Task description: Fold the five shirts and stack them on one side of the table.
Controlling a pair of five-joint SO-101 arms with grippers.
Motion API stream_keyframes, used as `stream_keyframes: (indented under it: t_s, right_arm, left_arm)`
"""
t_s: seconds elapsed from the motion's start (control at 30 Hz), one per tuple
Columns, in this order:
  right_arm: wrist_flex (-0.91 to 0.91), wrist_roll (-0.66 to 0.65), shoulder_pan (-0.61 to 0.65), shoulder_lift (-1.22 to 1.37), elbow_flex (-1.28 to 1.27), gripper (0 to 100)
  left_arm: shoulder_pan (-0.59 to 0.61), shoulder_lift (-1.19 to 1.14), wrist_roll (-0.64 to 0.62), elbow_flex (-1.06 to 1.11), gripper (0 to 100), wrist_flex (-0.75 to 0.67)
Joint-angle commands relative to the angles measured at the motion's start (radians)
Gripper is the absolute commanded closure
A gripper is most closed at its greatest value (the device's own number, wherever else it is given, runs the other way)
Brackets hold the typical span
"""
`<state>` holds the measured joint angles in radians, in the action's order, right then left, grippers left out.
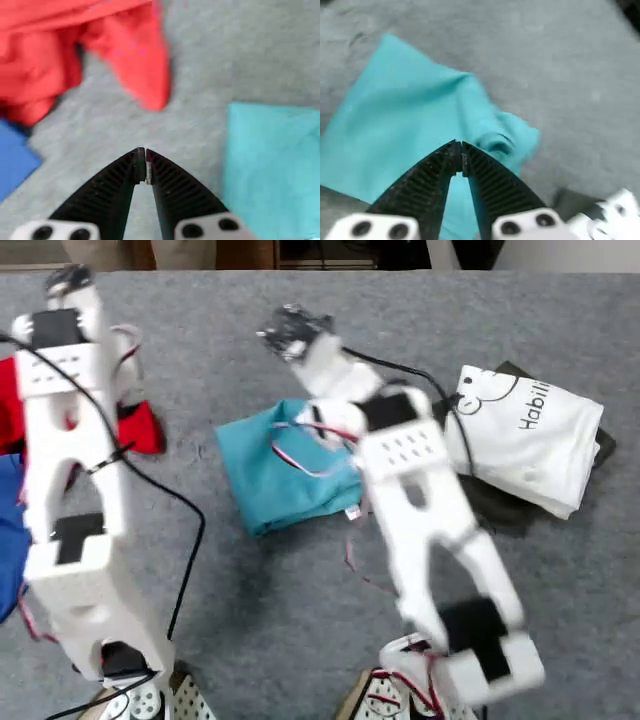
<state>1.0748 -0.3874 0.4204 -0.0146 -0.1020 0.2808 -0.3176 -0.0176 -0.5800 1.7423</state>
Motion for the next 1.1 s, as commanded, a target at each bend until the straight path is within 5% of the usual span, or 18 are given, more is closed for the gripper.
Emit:
stream_keyframes:
  t_s: [0.0, 0.2, 0.63, 0.77, 1.07]
  right_arm:
    - [0.092, 0.014, 0.041, 0.216, 0.239, 99.4]
    - [0.169, 0.011, -0.027, 0.570, 0.613, 99.4]
    - [0.258, -0.084, -0.206, 1.191, 1.549, 99.3]
    - [0.299, -0.153, -0.179, 1.253, 1.785, 99.3]
    - [0.637, -0.193, -0.117, 1.010, 1.753, 99.4]
  left_arm:
    - [0.094, 0.107, 0.061, 0.167, 98, -0.078]
    - [0.175, 0.147, 0.066, 0.499, 98, -0.293]
    - [0.101, 0.237, 0.064, 0.964, 98, -0.760]
    - [0.052, 0.232, 0.064, 1.034, 98, -0.850]
    - [0.041, 0.232, 0.066, 1.046, 98, -0.859]
